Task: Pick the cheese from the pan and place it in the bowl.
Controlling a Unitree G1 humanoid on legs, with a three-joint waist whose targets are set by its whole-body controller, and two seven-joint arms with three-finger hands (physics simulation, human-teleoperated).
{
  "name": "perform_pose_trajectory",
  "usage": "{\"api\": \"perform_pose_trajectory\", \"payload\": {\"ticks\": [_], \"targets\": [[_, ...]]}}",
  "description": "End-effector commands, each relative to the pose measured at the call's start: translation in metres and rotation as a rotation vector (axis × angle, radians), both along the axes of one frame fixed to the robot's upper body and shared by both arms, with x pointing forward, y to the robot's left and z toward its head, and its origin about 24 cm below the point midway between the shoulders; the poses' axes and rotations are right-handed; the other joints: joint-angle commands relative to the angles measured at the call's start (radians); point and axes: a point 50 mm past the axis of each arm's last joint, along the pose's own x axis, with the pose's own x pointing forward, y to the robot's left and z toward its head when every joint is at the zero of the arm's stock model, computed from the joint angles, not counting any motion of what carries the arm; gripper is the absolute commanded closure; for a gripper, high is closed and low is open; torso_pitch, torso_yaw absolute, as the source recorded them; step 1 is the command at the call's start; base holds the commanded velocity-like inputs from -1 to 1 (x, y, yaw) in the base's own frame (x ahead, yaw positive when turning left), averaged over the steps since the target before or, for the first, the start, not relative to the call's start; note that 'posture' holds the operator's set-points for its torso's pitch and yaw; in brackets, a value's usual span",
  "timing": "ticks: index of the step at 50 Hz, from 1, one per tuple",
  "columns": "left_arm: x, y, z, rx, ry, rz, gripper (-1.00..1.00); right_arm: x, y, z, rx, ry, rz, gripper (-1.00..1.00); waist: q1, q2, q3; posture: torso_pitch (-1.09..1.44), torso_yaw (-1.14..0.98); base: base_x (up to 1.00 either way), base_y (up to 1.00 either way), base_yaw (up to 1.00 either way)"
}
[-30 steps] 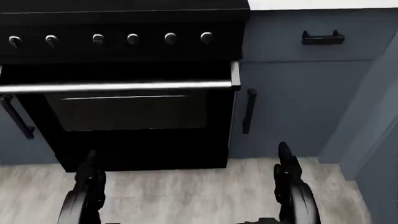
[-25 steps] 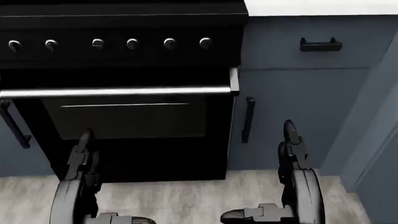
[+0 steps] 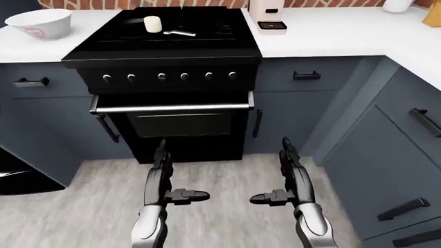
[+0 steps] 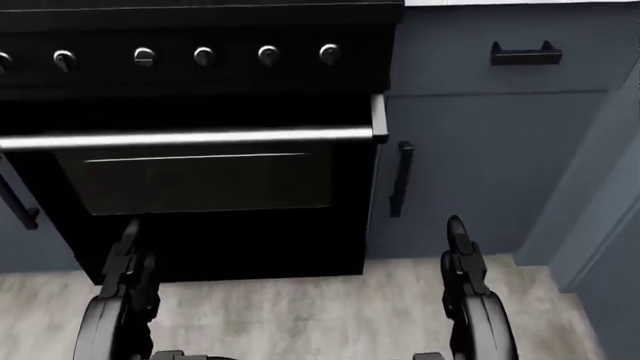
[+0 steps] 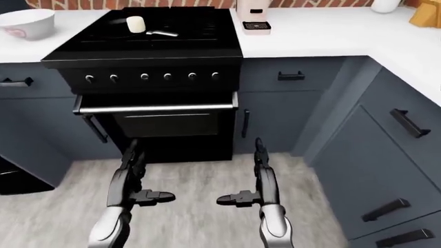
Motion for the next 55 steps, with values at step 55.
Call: {"api": "perform_pose_trajectory", "payload": {"ticks": [55], "targets": [[-0.0015, -0.0012, 0.0229, -0.003, -0.101, -0.006, -1.0, 0.001, 0.0017, 0.0156, -0.008, -0.088, 0.014, -1.0, -0.008, -0.073, 0.029, 0.0, 0.0, 0.0, 0.49, 0.0]]}}
